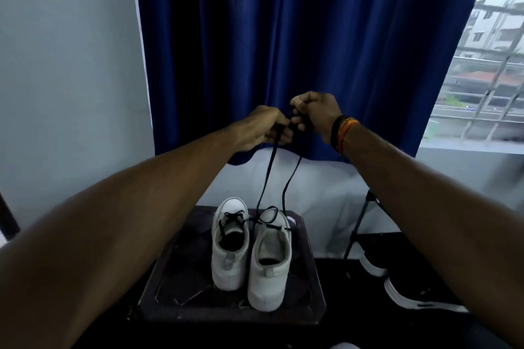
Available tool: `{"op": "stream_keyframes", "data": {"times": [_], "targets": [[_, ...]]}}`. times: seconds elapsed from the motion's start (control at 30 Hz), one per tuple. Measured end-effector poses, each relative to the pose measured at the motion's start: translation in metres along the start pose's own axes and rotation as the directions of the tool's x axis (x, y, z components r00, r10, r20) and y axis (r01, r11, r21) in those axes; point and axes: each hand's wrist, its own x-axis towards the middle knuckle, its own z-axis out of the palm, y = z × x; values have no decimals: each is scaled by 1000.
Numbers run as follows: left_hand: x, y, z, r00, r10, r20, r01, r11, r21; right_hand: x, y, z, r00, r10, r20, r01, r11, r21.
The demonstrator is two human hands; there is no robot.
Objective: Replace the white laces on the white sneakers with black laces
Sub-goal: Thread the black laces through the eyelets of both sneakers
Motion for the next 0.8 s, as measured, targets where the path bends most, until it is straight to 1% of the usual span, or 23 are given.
{"op": "stream_keyframes", "data": {"times": [0.07, 0.13, 0.17, 0.2, 0.23, 0.27, 0.3, 0.33, 0.37, 0.43, 0.5, 0.53, 0.57, 0.6, 0.63, 0.67, 0.7, 0.73, 0.77, 0.8], "targets": [[-2, -18, 3, 999, -41, 29, 41, 999, -19, -3, 21, 5, 1000, 8, 22, -7, 998, -64], [-1, -35, 5, 996, -76, 37, 75, 997, 34, -7, 39, 12, 999, 25, 46, -20, 994, -108], [-1, -42, 5, 995, -95, 32, 92, 992, 90, -9, 48, 15, 997, 42, 65, -34, 991, -130], [0, -48, 5, 995, -96, 21, 90, 976, 196, -11, 55, 19, 995, 64, 81, -51, 987, -149], [4, -55, 3, 997, -74, 18, 63, 936, 346, -12, 63, 22, 991, 90, 96, -74, 984, -163], [7, -62, -1, 998, -37, 41, 9, 844, 536, -14, 70, 26, 988, 118, 102, -99, 980, -174], [10, -68, -6, 996, -8, 86, -55, 705, 707, -15, 75, 28, 984, 145, 102, -124, 974, -188], [10, -73, -9, 990, -11, 139, -110, 558, 822, -17, 81, 30, 980, 172, 99, -149, 968, -204], [9, -76, -13, 982, -30, 185, -155, 428, 891, -18, 86, 32, 975, 198, 101, -172, 960, -222], [2, -80, -16, 960, -70, 271, -252, 205, 946, -23, 97, 36, 958, 255, 132, -214, 940, -265], [-4, -83, -13, 947, -122, 297, -299, 7, 954, -30, 108, 38, 929, 316, 193, -237, 908, -345], [-8, -85, -11, 946, -141, 291, -302, -63, 951, -33, 114, 39, 907, 348, 236, -234, 884, -405], [-9, -89, -10, 942, -160, 294, -311, -95, 946, -36, 121, 40, 880, 380, 285, -220, 858, -464], [-11, -94, -8, 937, -171, 306, -322, -78, 943, -40, 128, 42, 846, 412, 338, -204, 837, -509], [-11, -100, -6, 934, -170, 314, -322, -22, 946, -43, 135, 45, 808, 446, 385, -195, 819, -540], [-12, -107, -4, 926, -164, 341, -329, 97, 939, -46, 141, 47, 774, 477, 417, -186, 800, -570], [-12, -112, 0, 919, -163, 360, -317, 239, 918, -49, 144, 49, 750, 500, 434, -170, 779, -604], [-14, -116, 4, 914, -176, 365, -283, 367, 886, -52, 147, 51, 738, 512, 440, -152, 761, -631], [-17, -118, 8, 911, -204, 358, -238, 451, 861, -54, 148, 52, 735, 518, 438, -138, 746, -651], [-19, -119, 12, 903, -243, 356, -202, 492, 847, -56, 148, 52, 732, 520, 441, -128, 740, -660]]}}
